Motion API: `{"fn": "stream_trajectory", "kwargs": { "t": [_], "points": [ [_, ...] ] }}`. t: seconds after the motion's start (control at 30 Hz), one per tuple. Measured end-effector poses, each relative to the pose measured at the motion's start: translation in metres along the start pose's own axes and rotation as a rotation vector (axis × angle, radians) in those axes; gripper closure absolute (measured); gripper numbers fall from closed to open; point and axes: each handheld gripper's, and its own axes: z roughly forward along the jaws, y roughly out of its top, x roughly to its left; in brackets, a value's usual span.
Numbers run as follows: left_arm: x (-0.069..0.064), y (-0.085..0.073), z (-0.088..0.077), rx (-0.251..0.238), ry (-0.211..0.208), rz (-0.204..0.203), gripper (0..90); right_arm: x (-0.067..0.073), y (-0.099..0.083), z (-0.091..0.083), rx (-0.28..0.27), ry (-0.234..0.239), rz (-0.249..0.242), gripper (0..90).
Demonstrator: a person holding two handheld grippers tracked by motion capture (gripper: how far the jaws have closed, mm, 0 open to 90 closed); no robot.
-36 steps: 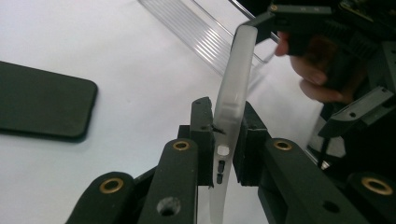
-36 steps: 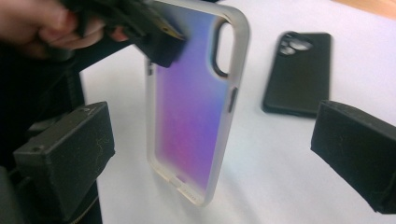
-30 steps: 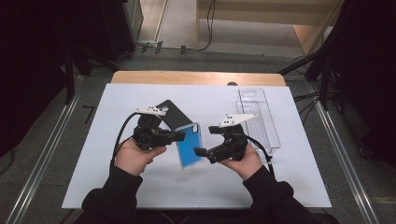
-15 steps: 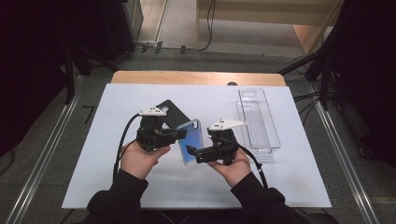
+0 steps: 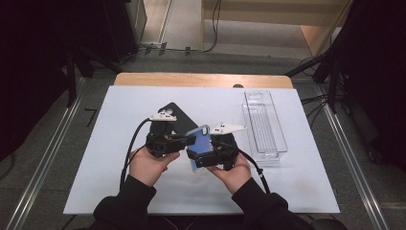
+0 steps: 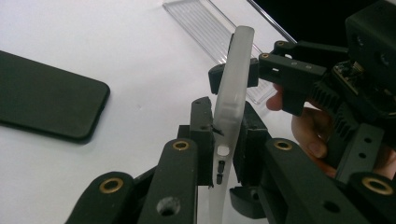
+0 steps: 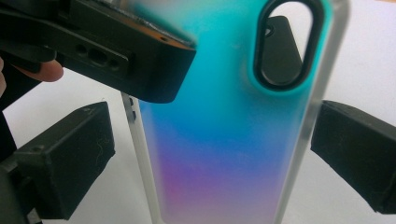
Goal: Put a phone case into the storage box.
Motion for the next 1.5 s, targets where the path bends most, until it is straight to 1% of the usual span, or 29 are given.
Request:
{"fn": "stream_trajectory", "kwargs": {
  "t": [0.1,0.17,0.2,0.27,0.3,0.33,0.4,0.47,0.5,0.53,0.67,0.7,0.73,0.77,0.83,0.87,0.9,0.93,1.0,1.03,1.07,1.1,1.13,1.17,1.2,1.3,1.33,1.43,1.5],
  "points": [
    [-0.001,0.000,0.001,-0.007,-0.004,-0.002,81.0,0.001,-0.001,0.002,-0.002,-0.007,0.002,0.0],
    [-0.002,-0.001,0.002,-0.005,-0.005,0.000,81.0,0.001,-0.001,0.004,-0.004,-0.022,0.005,0.0],
    [-0.003,-0.001,0.002,-0.004,-0.005,0.000,81.0,0.001,-0.001,0.004,-0.008,-0.028,0.007,3.4],
    [-0.004,-0.001,0.002,-0.007,-0.006,0.001,81.0,0.001,-0.001,0.004,-0.013,-0.038,0.011,5.4],
    [-0.004,-0.001,0.003,-0.009,-0.006,0.004,80.9,0.000,-0.001,0.003,-0.015,-0.035,0.012,11.3],
    [-0.004,-0.001,0.003,-0.012,-0.008,0.002,80.9,0.000,-0.002,0.002,-0.024,-0.016,0.006,14.1],
    [-0.004,-0.001,0.002,-0.008,-0.009,0.003,80.7,0.001,-0.002,0.002,-0.028,-0.024,0.002,15.3],
    [-0.003,-0.001,0.002,-0.004,-0.020,-0.001,80.0,0.001,-0.002,0.002,-0.025,-0.021,-0.006,15.8],
    [-0.003,0.000,0.002,-0.001,-0.024,-0.002,78.7,0.001,-0.002,0.002,-0.021,-0.018,-0.006,16.1],
    [-0.004,0.000,0.001,-0.007,-0.020,0.006,76.8,0.001,-0.002,0.002,-0.019,-0.013,-0.006,16.1],
    [-0.006,0.003,-0.005,-0.017,-0.011,0.021,68.4,0.001,-0.002,0.003,-0.009,-0.014,-0.024,16.3],
    [-0.006,0.004,-0.007,-0.018,-0.015,0.019,67.3,0.001,-0.002,0.003,-0.007,-0.016,-0.028,16.2],
    [-0.005,0.005,-0.009,-0.022,-0.020,0.012,63.9,0.000,-0.002,0.003,-0.004,-0.021,-0.029,16.2],
    [-0.004,0.005,-0.010,-0.025,-0.028,0.006,63.2,-0.001,-0.002,0.003,-0.004,-0.021,-0.029,16.3],
    [-0.002,0.007,-0.013,-0.026,-0.047,-0.006,58.3,-0.004,-0.002,0.003,-0.001,-0.026,-0.020,16.2],
    [-0.001,0.007,-0.014,-0.025,-0.050,-0.011,55.2,-0.006,-0.002,0.003,0.003,-0.027,-0.016,16.2],
    [-0.001,0.008,-0.015,-0.027,-0.054,-0.009,53.6,-0.008,-0.002,0.003,0.004,-0.032,-0.013,16.2],
    [-0.001,0.007,-0.016,-0.034,-0.059,-0.004,51.5,-0.009,-0.002,0.002,0.004,-0.033,-0.009,16.2],
    [0.001,0.007,-0.018,-0.032,-0.082,0.005,44.9,-0.015,-0.002,0.000,0.005,-0.038,-0.004,16.2],
    [0.003,0.007,-0.018,-0.038,-0.115,0.015,41.1,-0.017,-0.001,-0.001,0.003,-0.043,-0.006,16.2],
    [0.004,0.007,-0.018,-0.038,-0.132,0.020,36.4,-0.020,-0.001,-0.002,0.004,-0.043,-0.001,16.2],
    [0.005,0.007,-0.018,-0.035,-0.146,0.027,36.0,-0.023,0.000,-0.003,0.007,-0.039,0.001,16.2],
    [0.006,0.006,-0.018,-0.035,-0.144,0.051,36.0,-0.026,0.000,-0.004,0.015,-0.033,0.008,16.2],
    [0.006,0.005,-0.019,-0.032,-0.139,0.070,36.0,-0.029,0.000,-0.005,0.015,-0.036,0.017,16.2],
    [0.006,0.004,-0.019,-0.029,-0.131,0.098,35.8,-0.031,0.000,-0.006,0.014,-0.036,0.021,16.2],
    [0.008,0.000,-0.018,-0.020,-0.106,0.144,33.2,-0.036,0.001,-0.009,0.007,-0.040,0.013,16.2],
    [0.009,-0.002,-0.018,-0.013,-0.108,0.151,33.2,-0.038,0.002,-0.011,0.005,-0.043,0.007,16.2],
    [0.014,-0.007,-0.015,0.004,-0.119,0.151,33.2,-0.043,0.004,-0.016,0.002,-0.038,0.001,16.2],
    [0.017,-0.011,-0.013,0.012,-0.124,0.156,33.2,-0.046,0.005,-0.018,0.006,-0.011,0.001,16.2]
  ]
}}
